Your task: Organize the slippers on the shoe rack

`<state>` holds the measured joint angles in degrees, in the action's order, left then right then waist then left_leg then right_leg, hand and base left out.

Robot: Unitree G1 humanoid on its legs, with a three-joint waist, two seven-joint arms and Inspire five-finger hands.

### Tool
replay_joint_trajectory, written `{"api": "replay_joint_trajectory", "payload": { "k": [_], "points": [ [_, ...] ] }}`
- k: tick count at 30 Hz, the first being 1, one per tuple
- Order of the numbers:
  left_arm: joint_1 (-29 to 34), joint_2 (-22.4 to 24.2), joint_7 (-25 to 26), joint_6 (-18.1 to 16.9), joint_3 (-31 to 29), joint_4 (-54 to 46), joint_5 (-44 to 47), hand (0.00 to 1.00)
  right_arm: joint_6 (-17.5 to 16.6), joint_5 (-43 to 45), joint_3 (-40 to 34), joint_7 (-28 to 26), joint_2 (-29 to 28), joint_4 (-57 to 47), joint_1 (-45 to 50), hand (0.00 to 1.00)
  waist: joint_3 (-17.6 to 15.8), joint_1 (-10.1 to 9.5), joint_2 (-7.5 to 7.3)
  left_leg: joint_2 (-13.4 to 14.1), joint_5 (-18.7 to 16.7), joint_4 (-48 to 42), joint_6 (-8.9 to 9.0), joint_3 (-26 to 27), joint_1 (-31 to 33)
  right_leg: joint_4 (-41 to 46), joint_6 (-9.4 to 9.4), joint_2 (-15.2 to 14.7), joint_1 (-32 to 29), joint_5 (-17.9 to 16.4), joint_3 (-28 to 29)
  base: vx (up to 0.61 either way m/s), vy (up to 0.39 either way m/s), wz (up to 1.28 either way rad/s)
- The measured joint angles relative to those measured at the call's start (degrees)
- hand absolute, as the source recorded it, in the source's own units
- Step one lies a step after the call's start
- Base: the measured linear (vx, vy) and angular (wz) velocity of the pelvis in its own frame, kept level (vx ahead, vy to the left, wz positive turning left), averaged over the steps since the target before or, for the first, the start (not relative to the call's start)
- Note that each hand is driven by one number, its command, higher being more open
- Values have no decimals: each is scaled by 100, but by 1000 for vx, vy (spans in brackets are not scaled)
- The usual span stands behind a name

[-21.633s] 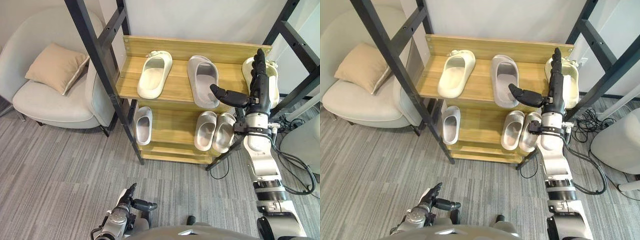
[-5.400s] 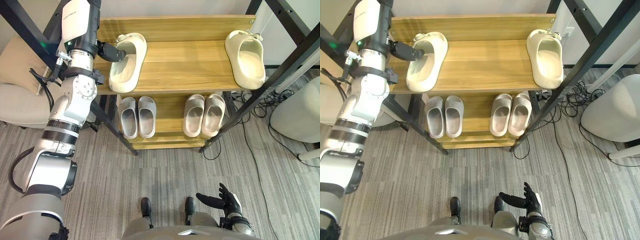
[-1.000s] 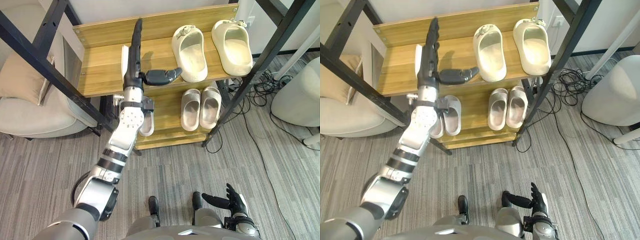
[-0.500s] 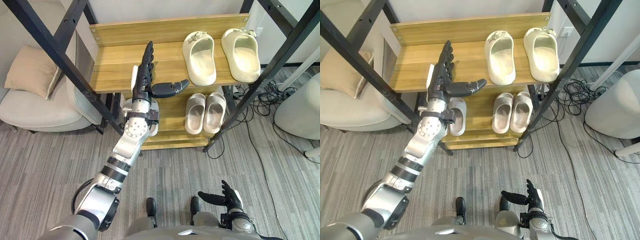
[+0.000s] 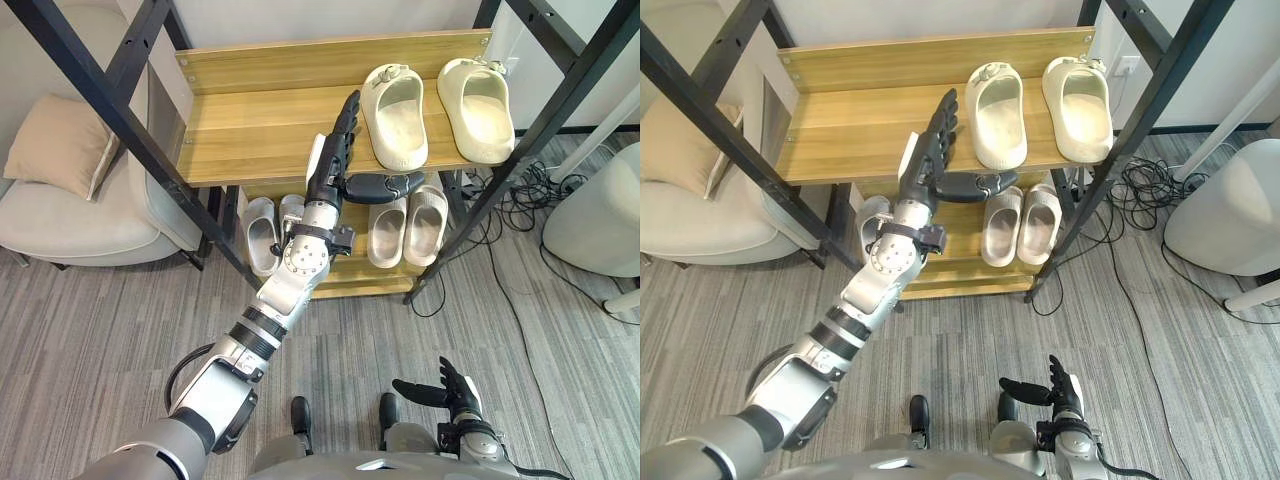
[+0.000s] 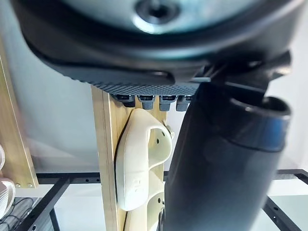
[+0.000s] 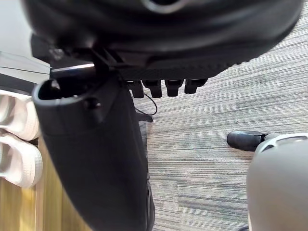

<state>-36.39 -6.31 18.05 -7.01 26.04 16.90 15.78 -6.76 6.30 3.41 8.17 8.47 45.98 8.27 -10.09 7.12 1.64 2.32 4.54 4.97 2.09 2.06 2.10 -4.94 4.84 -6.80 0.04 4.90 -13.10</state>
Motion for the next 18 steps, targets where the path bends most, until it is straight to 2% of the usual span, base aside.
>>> {"api": "replay_joint_trajectory", "payload": {
  "k": [8, 18],
  "points": [
    [-255, 79, 1, -4, 40, 277, -5, 100, 0, 2, -13, 9, -119, 32, -89, 100, -24, 42, -81, 3, -3, 0, 4, 75, -3, -12, 15, -3, -41, 25, 77, -3, 7, -4],
    [-467, 260, 17, -42, 49, 546, 2, 100, -1, 21, -8, 6, -337, 120, -179, 100, -28, 46, -99, 2, -3, 1, 3, 161, 14, -11, 21, -8, -103, 52, 155, -5, 9, -4]
  ]
}}
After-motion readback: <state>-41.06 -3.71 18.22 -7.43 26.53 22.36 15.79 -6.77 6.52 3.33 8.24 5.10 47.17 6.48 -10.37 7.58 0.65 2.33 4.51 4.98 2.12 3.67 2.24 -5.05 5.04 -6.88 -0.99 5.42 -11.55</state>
